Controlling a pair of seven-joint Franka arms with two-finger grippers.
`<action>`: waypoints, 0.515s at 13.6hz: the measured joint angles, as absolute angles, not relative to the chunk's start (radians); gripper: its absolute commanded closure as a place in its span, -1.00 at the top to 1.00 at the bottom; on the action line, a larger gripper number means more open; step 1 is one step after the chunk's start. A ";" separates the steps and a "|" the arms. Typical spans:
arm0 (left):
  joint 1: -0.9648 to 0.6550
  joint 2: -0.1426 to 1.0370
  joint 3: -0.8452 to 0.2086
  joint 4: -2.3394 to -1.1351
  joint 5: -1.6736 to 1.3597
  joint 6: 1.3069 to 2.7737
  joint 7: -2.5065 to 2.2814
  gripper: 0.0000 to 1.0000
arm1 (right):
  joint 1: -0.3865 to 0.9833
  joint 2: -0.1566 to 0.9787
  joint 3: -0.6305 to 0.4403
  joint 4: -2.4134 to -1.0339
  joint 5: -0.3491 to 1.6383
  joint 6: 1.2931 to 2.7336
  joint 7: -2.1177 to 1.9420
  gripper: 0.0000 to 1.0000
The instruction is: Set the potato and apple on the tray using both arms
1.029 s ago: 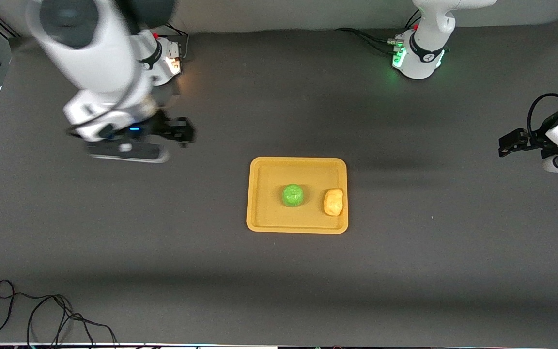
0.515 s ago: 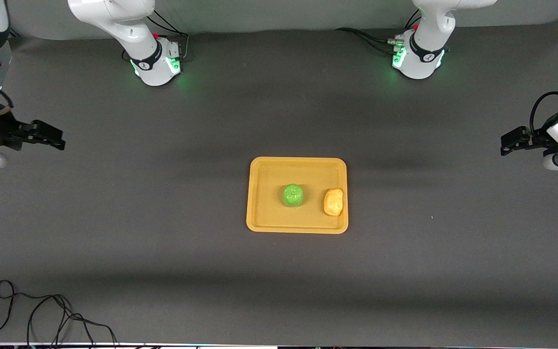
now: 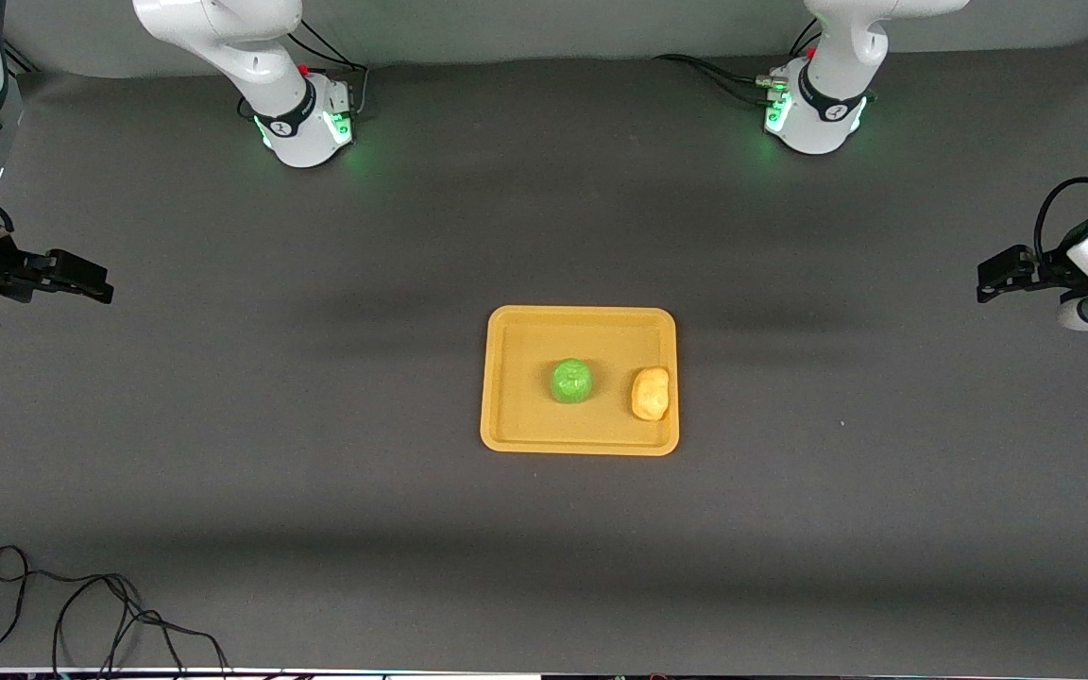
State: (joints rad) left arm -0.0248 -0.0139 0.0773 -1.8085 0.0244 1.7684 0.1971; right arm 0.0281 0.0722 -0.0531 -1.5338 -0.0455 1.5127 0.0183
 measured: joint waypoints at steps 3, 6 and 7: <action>-0.027 -0.016 0.076 -1.808 0.023 1.764 0.199 1.00 | 0.028 0.064 -0.069 -1.533 -0.046 1.513 0.015 1.00; -0.028 -0.016 0.074 -1.808 0.022 1.763 0.199 1.00 | 0.028 0.061 -0.070 -1.533 -0.046 1.513 0.014 1.00; -0.028 -0.016 0.074 -1.808 0.022 1.763 0.199 1.00 | 0.028 0.061 -0.070 -1.533 -0.042 1.513 0.014 1.00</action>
State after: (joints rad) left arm -0.0281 -0.0157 0.0740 -1.8085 0.0222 1.7627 0.1994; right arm 0.0284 0.0614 -0.0701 -1.5328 -0.0421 1.5129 0.0138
